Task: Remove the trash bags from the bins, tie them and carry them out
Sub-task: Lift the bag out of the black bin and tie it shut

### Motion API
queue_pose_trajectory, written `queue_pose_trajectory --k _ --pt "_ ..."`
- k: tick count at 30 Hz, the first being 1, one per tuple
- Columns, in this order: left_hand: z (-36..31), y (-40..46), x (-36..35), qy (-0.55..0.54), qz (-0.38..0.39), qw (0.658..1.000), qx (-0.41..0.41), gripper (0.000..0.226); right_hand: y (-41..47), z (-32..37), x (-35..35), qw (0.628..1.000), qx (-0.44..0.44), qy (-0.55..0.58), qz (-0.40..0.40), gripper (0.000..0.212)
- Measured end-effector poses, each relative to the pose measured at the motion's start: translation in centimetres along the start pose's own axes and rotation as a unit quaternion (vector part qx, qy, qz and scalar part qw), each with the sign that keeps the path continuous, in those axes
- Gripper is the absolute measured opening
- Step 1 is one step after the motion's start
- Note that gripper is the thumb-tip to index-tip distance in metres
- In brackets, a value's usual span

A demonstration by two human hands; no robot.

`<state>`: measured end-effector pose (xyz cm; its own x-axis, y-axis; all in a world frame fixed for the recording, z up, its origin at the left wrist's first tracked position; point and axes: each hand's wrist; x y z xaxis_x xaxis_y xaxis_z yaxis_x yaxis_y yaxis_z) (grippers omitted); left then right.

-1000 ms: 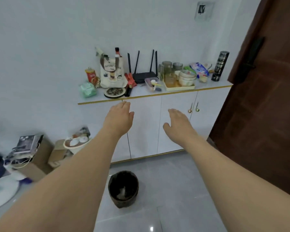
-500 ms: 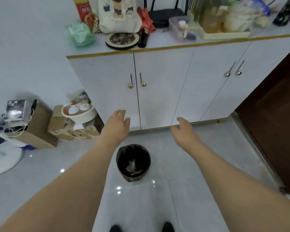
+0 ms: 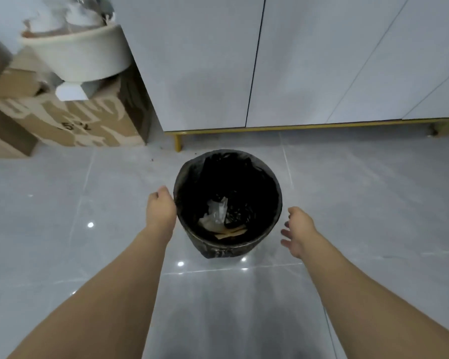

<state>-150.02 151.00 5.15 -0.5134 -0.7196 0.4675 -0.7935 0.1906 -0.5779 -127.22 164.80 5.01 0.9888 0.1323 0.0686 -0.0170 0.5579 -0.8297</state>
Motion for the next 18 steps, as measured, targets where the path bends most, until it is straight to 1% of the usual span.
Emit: queue_pose_trajectory --k 1,3,5,7,8,12,16,18 --pt "1.2 1.8 -0.8 -0.045 0.012 0.998 0.04 0.057 1.8 -1.2 -0.3 1.0 -0.018 0.018 0.009 0.051" --pt "3.2 4.7 -2.1 -0.106 0.063 0.988 0.092 0.062 4.7 -3.1 -0.8 0.998 -0.04 0.039 0.039 0.043" --pt "4.6 6.3 -2.9 -0.127 0.136 0.978 0.098 0.059 6.4 -4.6 -1.3 0.994 -0.051 0.064 0.074 0.035" --pt "5.3 6.8 -3.4 -0.129 0.194 0.969 0.079 0.048 7.1 -5.6 -1.6 0.991 -0.046 0.085 0.09 0.039" --pt "5.5 6.8 -3.5 -0.126 0.208 0.968 0.069 0.045 7.1 -5.9 -1.7 0.99 -0.046 0.093 0.093 0.042" --pt "5.6 6.6 -3.4 -0.123 0.21 0.969 0.047 0.034 6.5 -6.5 -1.7 0.988 -0.05 0.113 0.089 0.039" --pt "5.7 7.0 -2.6 -0.149 0.221 0.964 0.024 0.039 6.2 -6.6 -1.1 0.986 -0.038 0.146 0.077 0.028" --pt "5.8 7.0 -2.2 -0.152 0.224 0.963 0.008 0.03 5.8 -6.6 -0.9 0.985 -0.033 0.153 0.078 0.023"
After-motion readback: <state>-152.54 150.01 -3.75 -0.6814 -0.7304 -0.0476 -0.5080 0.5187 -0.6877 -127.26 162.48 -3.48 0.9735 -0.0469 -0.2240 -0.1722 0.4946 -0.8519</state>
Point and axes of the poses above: each hand's wrist, its own y-axis towards the middle knuckle, its own x-axis out of the back of the hand, z = x × y, and after that the axes turned 9 degrees about y, right-handed
